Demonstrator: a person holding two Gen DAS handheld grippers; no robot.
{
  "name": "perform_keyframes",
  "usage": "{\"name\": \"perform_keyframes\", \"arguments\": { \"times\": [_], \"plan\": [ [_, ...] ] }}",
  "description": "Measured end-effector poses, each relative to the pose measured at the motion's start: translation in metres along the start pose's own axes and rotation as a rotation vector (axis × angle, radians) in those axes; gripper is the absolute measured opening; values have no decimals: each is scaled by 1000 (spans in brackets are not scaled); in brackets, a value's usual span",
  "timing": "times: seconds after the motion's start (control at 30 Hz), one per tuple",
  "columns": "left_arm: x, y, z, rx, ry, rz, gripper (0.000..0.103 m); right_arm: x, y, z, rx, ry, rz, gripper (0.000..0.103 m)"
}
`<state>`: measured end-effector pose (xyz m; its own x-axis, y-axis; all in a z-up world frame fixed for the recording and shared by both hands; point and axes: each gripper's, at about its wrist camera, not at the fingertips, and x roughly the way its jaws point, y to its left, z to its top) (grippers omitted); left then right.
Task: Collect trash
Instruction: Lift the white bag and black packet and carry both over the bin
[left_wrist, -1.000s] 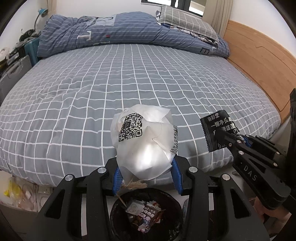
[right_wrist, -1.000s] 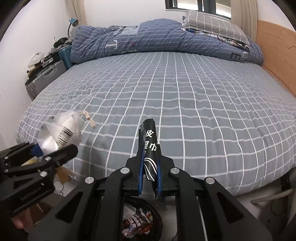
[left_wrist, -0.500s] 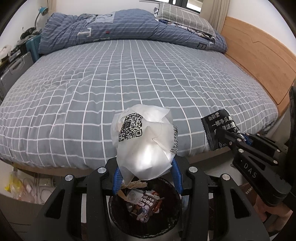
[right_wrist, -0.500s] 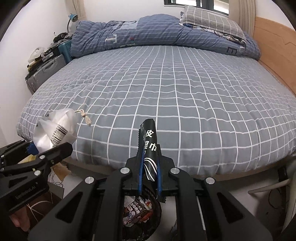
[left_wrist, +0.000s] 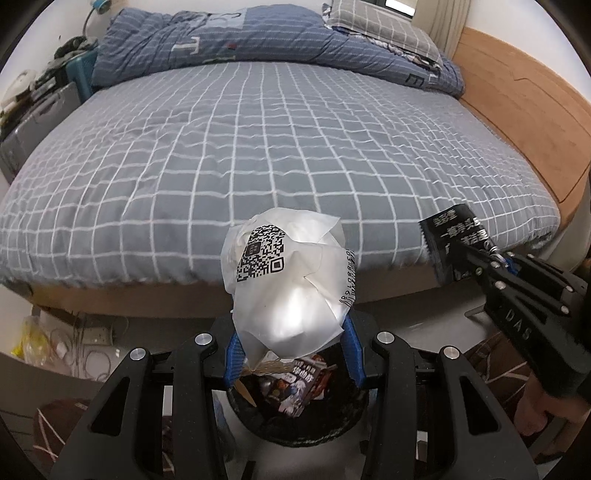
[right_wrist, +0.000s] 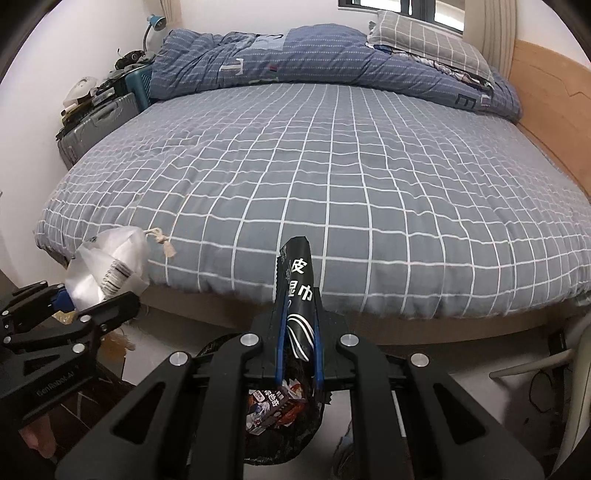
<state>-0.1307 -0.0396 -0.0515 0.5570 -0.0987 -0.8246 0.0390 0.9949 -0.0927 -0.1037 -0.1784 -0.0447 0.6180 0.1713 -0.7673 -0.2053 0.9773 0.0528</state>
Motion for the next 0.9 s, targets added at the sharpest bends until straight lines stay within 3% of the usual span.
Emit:
{"name": "perform_keyframes", "arguments": {
  "times": [0.57, 0.9],
  "plan": [
    [-12, 33, -51, -76, 70, 27, 43, -9, 26, -39, -51, 57, -8, 11],
    [22, 40, -73, -92, 127, 10, 43, 19, 37, -59, -50, 104, 5, 11]
  ]
}}
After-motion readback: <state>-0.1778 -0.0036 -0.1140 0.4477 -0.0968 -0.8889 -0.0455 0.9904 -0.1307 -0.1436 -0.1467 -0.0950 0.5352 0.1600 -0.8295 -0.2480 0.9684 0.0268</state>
